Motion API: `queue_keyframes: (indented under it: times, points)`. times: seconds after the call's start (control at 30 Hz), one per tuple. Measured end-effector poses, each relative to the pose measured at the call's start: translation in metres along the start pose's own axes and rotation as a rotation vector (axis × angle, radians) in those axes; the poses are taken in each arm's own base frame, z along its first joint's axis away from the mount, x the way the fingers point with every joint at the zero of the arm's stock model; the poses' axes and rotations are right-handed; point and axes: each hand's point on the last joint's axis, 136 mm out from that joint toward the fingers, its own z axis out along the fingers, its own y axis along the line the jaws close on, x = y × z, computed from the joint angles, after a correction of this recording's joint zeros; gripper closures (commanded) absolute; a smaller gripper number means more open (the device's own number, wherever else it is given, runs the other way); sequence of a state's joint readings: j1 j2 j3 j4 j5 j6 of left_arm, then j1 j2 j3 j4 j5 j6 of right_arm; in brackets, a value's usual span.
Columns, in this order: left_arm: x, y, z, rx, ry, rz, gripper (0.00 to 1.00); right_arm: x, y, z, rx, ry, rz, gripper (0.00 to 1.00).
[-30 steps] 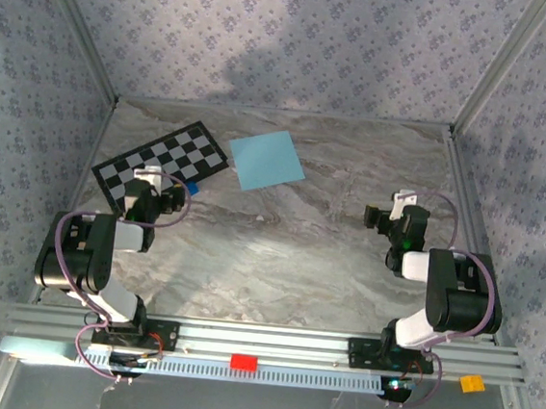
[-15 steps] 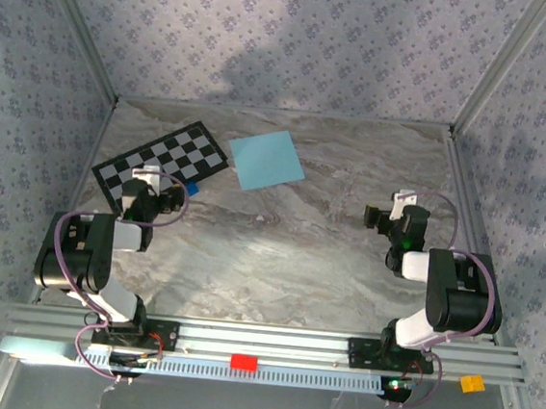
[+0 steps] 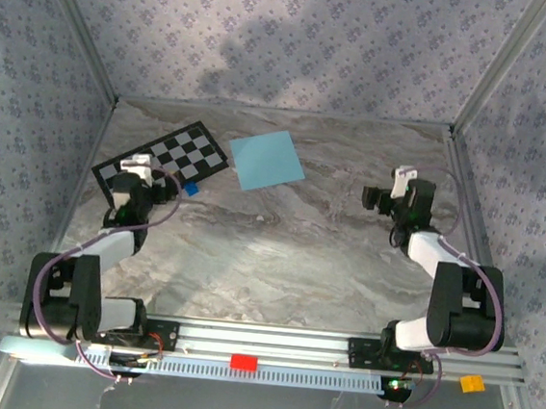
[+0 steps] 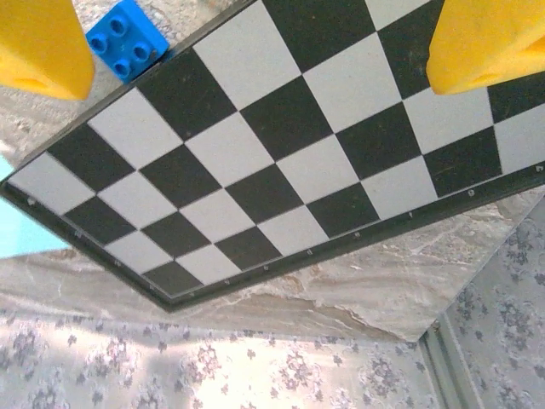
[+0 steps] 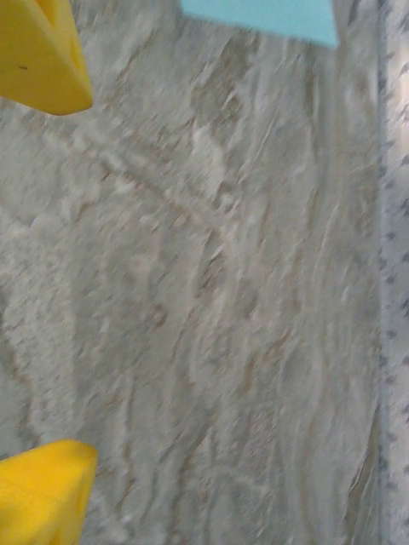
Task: Fold a paper plane with a square sheet of paper (pick it up from the middle)
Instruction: Move the square sheet of paper to the center of the table.
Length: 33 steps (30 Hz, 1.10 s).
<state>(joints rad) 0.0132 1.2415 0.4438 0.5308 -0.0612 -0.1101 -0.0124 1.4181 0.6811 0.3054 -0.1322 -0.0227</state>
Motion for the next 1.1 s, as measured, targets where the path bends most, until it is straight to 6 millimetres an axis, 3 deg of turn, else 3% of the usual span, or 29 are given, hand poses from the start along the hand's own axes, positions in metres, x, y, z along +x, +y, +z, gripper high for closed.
queue_keyframes:
  times: [0.17, 0.33, 0.57, 0.7, 0.83, 1.1]
  points:
    - [-0.008, 0.008, -0.007, -0.061, 0.066, -0.119, 0.00, -0.025, 0.039, 0.010, -0.147, 0.095, 0.059, 0.02]
    - [-0.011, 0.014, -0.014, -0.097, 0.150, -0.256, 0.00, -0.017, 0.094, 0.036, -0.297, 0.244, 0.108, 0.02]
    - [0.008, -0.017, -0.022, 0.075, 0.303, -0.375, 0.00, -0.002, 0.184, 0.071, -0.462, 0.430, 0.141, 0.05]
    - [0.016, -0.033, -0.028, 0.155, 0.367, -0.427, 0.00, -0.001, 0.219, 0.085, -0.505, 0.489, 0.159, 0.08]
    - [0.017, -0.048, -0.038, 0.227, 0.401, -0.452, 0.00, -0.001, 0.242, 0.103, -0.518, 0.534, 0.187, 0.09]
    - [0.013, -0.070, -0.053, 0.321, 0.423, -0.451, 0.00, 0.001, 0.261, 0.133, -0.495, 0.614, 0.234, 0.09]
